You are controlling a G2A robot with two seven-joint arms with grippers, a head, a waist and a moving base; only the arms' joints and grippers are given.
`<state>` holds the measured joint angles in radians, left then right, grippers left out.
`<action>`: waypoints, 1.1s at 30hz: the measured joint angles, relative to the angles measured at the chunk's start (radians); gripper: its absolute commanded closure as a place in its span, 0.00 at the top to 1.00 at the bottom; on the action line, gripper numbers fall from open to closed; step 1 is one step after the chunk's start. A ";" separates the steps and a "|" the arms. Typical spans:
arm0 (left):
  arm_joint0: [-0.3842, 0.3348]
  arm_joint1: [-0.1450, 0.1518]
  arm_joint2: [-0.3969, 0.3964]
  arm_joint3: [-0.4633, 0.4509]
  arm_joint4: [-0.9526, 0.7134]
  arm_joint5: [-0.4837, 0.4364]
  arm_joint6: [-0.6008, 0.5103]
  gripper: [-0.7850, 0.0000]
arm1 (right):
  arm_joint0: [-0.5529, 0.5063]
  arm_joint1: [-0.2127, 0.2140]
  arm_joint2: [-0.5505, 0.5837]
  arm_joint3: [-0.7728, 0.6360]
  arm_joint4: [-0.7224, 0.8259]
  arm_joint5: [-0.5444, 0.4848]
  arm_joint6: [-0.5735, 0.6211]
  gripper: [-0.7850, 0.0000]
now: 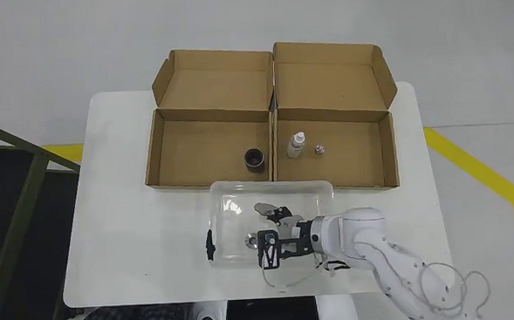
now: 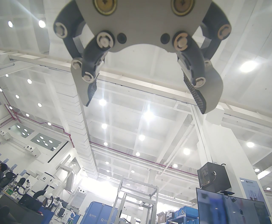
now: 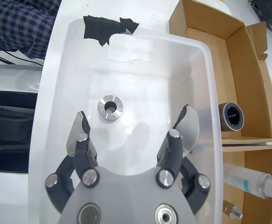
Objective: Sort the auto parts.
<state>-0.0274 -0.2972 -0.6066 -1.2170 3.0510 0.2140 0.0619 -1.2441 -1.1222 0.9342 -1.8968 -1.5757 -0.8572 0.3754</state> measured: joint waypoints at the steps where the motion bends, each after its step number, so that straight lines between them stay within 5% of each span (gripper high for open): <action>1: 0.000 0.000 0.000 0.000 0.000 0.000 0.000 1.00 | 0.003 -0.001 -0.006 0.007 -0.002 0.002 -0.001 0.85; 13: 0.000 0.000 0.000 0.000 0.000 0.000 0.000 1.00 | 0.051 -0.018 -0.079 0.096 -0.005 0.025 -0.010 0.73; 17: 0.000 0.000 0.000 0.000 0.000 0.000 0.000 1.00 | 0.059 -0.021 -0.090 0.105 -0.004 0.029 -0.011 0.50; 25: 0.000 0.000 0.000 0.000 0.000 0.000 0.000 1.00 | 0.068 -0.024 -0.105 0.113 0.000 0.025 -0.013 0.29; 29: 0.000 0.000 0.000 0.000 0.000 0.000 0.000 1.00 | 0.068 -0.024 -0.109 0.115 0.009 0.019 -0.018 0.04; 33: 0.000 0.000 0.000 0.000 0.000 0.000 0.000 1.00 | 0.070 -0.024 -0.109 0.113 0.015 0.019 -0.018 0.00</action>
<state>-0.0274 -0.2972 -0.6066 -1.2170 3.0510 0.2140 0.0619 -1.1738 -1.1460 0.8247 -1.7833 -1.5610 -0.8381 0.3572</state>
